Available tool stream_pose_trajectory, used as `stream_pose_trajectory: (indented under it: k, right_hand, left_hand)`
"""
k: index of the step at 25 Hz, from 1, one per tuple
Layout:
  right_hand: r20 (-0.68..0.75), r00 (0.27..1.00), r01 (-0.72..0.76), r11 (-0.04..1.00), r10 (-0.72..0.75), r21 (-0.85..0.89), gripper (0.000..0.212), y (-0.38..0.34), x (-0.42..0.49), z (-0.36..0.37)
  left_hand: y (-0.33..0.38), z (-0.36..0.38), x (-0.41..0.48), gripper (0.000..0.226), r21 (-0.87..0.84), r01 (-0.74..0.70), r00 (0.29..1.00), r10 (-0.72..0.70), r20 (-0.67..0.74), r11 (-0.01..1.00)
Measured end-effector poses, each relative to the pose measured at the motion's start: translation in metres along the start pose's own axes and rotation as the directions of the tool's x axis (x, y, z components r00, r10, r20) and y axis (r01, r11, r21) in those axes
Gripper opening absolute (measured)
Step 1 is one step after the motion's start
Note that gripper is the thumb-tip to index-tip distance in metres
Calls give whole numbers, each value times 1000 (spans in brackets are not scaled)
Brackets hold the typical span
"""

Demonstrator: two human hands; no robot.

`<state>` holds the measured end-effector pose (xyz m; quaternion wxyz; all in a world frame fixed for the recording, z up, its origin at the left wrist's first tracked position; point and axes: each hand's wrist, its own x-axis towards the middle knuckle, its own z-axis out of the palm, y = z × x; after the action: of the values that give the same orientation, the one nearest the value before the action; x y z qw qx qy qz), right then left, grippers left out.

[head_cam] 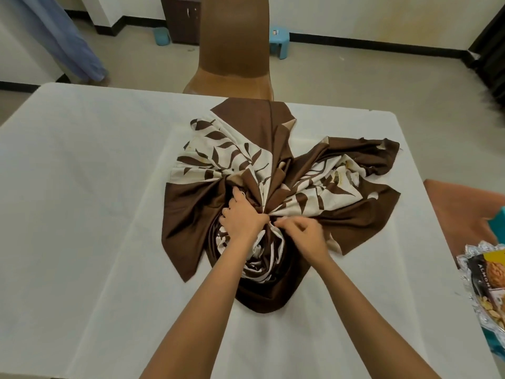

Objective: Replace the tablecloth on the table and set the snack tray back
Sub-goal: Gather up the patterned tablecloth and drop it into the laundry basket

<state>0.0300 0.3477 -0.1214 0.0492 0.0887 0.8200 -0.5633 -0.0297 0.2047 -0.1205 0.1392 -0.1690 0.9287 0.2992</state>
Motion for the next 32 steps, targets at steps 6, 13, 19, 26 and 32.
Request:
stream_pose_trajectory:
  k: [6, 13, 19, 26, 32]
  right_hand:
    - [-368, 834, -321, 904, 412, 284, 103, 19, 38, -8]
    - [-50, 954, -279, 939, 294, 202, 110, 6, 78, 1]
    - [135, 980, -115, 968, 147, -221, 105, 9, 80, 8]
    - [127, 990, -44, 984, 66, -171, 69, 20, 58, 7]
    - [160, 987, 5, 983, 25, -182, 80, 10, 47, 16]
  left_hand:
    - [-19, -13, 11, 121, 195, -402, 898, 345, 272, 894]
    - [-8, -23, 15, 84, 241, -883, 456, 610, 649, 403]
    - [-5, -31, 8, 69, 253, -955, 119, 583, 804, -154]
    - [-60, -26, -2, 124, 503, -404, 841, 527, -125, 764]
    - [-38, -30, 7, 132, -696, 431, 902, -272, 335, 574]
